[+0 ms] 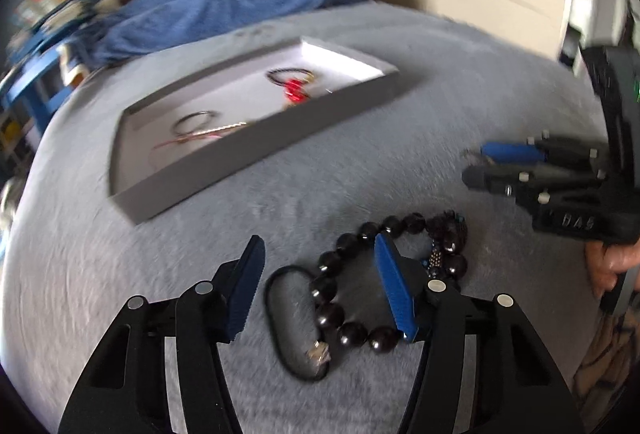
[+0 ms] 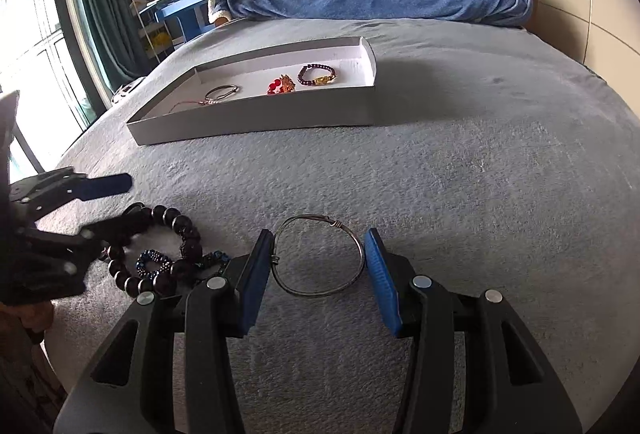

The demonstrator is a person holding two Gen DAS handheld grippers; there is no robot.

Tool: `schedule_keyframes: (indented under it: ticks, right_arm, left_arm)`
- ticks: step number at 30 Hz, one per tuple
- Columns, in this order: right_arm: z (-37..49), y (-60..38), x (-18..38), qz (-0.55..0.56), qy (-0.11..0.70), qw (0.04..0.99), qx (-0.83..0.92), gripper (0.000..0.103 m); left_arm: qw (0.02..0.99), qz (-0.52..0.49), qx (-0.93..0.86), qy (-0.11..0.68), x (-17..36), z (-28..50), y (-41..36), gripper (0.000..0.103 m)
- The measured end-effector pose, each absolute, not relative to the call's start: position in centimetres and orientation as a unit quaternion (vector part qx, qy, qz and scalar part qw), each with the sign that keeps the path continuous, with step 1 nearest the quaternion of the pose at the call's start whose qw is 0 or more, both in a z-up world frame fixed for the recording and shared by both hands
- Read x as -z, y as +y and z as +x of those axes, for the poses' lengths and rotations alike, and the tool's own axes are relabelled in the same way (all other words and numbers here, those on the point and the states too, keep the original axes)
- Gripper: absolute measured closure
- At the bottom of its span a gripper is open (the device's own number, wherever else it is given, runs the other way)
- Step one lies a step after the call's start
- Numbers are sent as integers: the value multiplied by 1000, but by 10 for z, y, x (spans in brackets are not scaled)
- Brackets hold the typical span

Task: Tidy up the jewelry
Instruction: 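Grasp the silver bangle with the right tool while the left tool grasps the black bead bracelet, then carry the black bead bracelet and silver bangle into the tray and open both tools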

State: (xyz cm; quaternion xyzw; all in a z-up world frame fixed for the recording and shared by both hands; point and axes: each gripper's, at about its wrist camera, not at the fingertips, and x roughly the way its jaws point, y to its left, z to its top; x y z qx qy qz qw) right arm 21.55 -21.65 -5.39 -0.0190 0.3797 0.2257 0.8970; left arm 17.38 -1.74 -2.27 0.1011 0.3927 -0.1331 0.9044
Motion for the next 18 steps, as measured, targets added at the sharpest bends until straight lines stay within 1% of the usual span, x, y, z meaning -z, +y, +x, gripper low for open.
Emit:
schedule_keyframes:
  ticks: [3, 5, 7, 8, 9, 10, 11, 12, 18]
  right_arm:
    - [217, -219, 54, -8, 381, 896, -226, 56]
    - [217, -220, 54, -4, 382, 896, -226, 56]
    - [217, -220, 54, -3, 382, 896, -227, 56]
    - [217, -220, 54, -2, 382, 896, -227, 56]
    - [217, -220, 54, -2, 382, 896, -227, 56]
    - [217, -220, 54, -1, 382, 896, -227, 56]
    - [217, -220, 54, -1, 382, 896, -228, 56]
    - [216, -220, 54, 0, 381, 896, -228, 56]
    - [216, -221, 54, 4, 379, 897, -230, 56]
  left_arm:
    - [892, 118, 148, 410, 31, 183, -22, 44]
    - [886, 132, 158, 416, 35, 186, -27, 49]
    - [882, 141, 168, 417, 38, 188, -31, 58]
    - [881, 140, 172, 417, 38, 188, -31, 60]
    - [881, 138, 176, 417, 38, 189, -32, 67]
    - [881, 134, 180, 416, 38, 189, -32, 75]
    - [883, 130, 181, 414, 37, 189, -32, 79]
    - [884, 126, 181, 412, 36, 188, -31, 88]
    - [902, 75, 185, 382, 18, 177, -21, 88]
